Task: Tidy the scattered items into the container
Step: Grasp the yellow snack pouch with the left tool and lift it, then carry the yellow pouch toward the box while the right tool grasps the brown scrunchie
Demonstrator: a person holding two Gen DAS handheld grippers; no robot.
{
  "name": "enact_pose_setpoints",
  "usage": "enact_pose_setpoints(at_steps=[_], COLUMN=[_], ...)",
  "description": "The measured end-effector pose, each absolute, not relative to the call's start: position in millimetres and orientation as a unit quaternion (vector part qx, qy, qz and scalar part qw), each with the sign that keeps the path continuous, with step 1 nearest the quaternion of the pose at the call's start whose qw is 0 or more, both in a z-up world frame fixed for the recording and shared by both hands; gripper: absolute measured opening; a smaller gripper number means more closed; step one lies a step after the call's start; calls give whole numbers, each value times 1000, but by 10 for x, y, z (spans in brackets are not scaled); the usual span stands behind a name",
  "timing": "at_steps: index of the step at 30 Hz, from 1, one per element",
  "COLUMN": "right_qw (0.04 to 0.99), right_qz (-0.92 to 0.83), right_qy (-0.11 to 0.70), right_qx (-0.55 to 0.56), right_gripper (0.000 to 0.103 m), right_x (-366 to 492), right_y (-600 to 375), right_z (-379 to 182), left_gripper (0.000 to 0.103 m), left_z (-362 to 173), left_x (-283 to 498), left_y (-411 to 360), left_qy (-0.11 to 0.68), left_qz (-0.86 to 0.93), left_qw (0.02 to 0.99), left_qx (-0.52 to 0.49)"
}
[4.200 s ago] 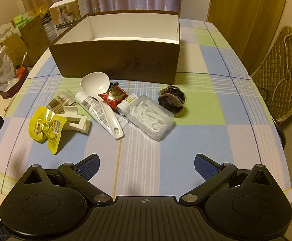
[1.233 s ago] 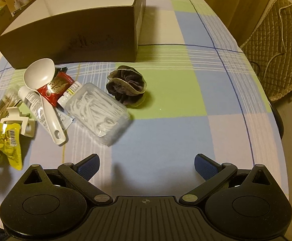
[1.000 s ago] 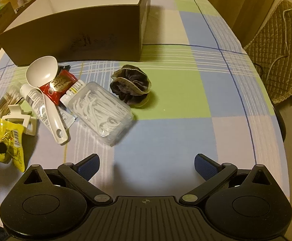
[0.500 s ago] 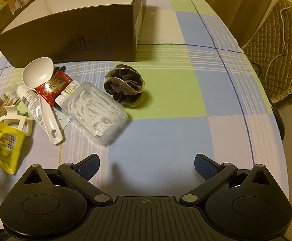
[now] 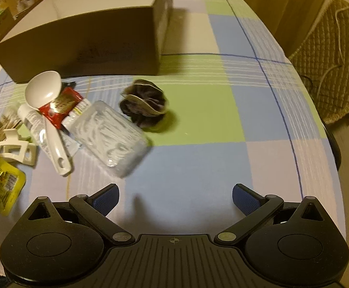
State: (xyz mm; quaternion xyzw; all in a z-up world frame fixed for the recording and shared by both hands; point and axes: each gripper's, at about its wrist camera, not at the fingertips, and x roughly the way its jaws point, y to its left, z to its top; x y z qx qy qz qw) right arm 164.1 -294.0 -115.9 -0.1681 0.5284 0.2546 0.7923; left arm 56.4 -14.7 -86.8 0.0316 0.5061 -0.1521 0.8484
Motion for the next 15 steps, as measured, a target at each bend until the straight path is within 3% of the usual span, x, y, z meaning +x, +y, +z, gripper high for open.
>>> enact_pose_setpoints(at_steps=[15], right_qw=[805], right_qz=[301], right_qy=[492], right_qx=[-142], right_gripper=[103], right_x=[1772], right_y=[-2964], right_z=[-1061], left_gripper=[17], left_z=[-769], left_x=[511], left_y=[190], left_qy=[512], left_qz=[-101], left_qw=[851], left_qx=[-62])
